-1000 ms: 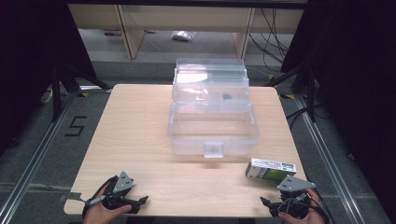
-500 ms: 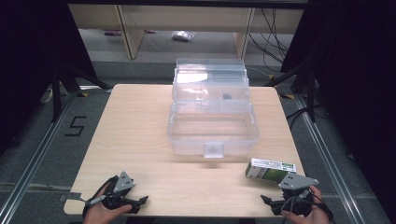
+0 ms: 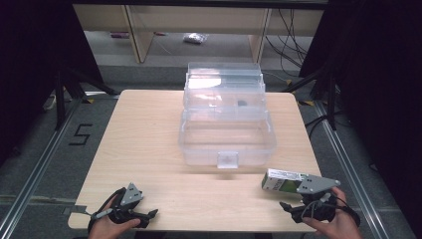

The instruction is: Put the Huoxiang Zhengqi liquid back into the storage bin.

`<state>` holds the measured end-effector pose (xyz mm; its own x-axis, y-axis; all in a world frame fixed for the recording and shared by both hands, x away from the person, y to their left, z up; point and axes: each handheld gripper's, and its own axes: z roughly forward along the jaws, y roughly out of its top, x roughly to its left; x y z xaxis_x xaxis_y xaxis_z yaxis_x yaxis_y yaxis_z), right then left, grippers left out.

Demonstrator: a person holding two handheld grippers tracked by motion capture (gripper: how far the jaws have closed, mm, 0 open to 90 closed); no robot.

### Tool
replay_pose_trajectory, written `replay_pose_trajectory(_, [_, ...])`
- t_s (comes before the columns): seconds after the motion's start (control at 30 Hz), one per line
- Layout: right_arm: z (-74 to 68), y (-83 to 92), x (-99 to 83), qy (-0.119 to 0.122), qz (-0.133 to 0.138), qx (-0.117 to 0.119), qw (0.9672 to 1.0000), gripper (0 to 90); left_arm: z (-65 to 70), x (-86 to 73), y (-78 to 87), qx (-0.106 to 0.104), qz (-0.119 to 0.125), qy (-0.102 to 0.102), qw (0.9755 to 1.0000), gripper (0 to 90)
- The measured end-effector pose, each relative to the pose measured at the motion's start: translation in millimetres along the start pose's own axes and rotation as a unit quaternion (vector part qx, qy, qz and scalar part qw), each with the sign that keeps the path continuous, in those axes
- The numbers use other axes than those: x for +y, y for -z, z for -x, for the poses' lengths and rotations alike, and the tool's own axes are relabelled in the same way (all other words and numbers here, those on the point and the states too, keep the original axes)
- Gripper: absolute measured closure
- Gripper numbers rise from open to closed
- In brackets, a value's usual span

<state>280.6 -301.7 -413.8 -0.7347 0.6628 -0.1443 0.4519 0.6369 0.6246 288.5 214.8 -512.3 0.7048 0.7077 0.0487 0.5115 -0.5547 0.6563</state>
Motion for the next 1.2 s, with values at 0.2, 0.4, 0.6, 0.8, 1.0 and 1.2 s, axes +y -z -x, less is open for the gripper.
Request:
replay_pose_trajectory(0.2, [8.1, 8.6, 18.9, 0.029, -0.012, -0.002, 0.9995, 21.3, 0.0, -0.1, 0.0, 0.0, 0.0, 0.001, 1.0, 16.1])
replay_pose_trajectory(0.4, [17.4, 7.0, 32.2, 0.049, -0.029, 0.0, 0.9984, 21.6, -0.1, 0.0, -0.1, -0.002, -0.001, 0.001, 1.0, 16.1])
replay_pose_trajectory(0.6, [25.3, 0.0, 41.4, 0.058, -0.039, 0.003, 0.9976, 21.6, -0.3, 0.0, -0.1, -0.002, -0.001, 0.0, 1.0, 16.1])
replay_pose_trajectory(0.8, [36.6, -6.9, 48.7, 0.058, -0.065, 0.006, 0.9962, 21.6, -0.1, 0.0, -0.2, -0.002, -0.001, 0.001, 1.0, 16.1])
replay_pose_trajectory(1.0, [43.2, -15.4, 51.1, 0.053, -0.089, 0.014, 0.9946, 21.6, -0.3, 0.0, -0.4, -0.003, -0.002, 0.0, 1.0, 16.1])
replay_pose_trajectory(1.2, [52.4, -31.4, 54.2, 0.06, -0.127, 0.021, 0.9898, 23.0, -0.2, -0.1, -0.4, -0.003, -0.002, 0.0, 1.0, 16.1])
